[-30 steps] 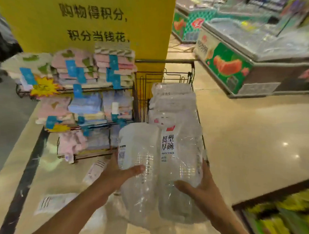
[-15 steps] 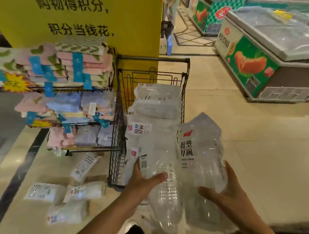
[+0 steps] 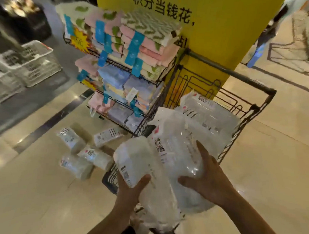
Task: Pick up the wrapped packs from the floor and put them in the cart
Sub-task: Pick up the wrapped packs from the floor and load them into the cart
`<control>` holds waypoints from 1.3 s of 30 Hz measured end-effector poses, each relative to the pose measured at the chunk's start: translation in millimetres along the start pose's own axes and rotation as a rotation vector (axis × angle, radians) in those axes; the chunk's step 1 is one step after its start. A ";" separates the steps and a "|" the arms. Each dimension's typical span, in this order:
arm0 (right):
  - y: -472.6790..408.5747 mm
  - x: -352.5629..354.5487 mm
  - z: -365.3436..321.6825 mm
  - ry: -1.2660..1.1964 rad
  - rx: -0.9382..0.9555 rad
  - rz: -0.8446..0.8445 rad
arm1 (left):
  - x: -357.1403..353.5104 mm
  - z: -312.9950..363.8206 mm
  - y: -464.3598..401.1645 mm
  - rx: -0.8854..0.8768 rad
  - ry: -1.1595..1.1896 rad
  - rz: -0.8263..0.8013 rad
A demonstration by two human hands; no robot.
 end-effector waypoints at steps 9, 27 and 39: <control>-71.8 -1.4 13.8 0.128 0.163 -0.287 | -57.7 -90.9 -14.3 0.077 -0.007 0.345; -119.8 102.3 13.5 -0.065 0.277 -0.192 | -96.0 -56.1 0.7 -0.027 -0.162 0.737; -177.1 178.1 25.8 -0.126 0.281 -0.179 | -116.4 -30.8 -3.6 0.073 -0.315 0.814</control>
Point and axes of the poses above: each hand's wrist, its own y-axis away from the middle knuckle, its own x-axis out of the back of the hand, z = x × y, the point moved 3 cm from there along -y, towards the middle knuckle, and after that the axes turned 5 degrees about y, right-handed, at the moved point
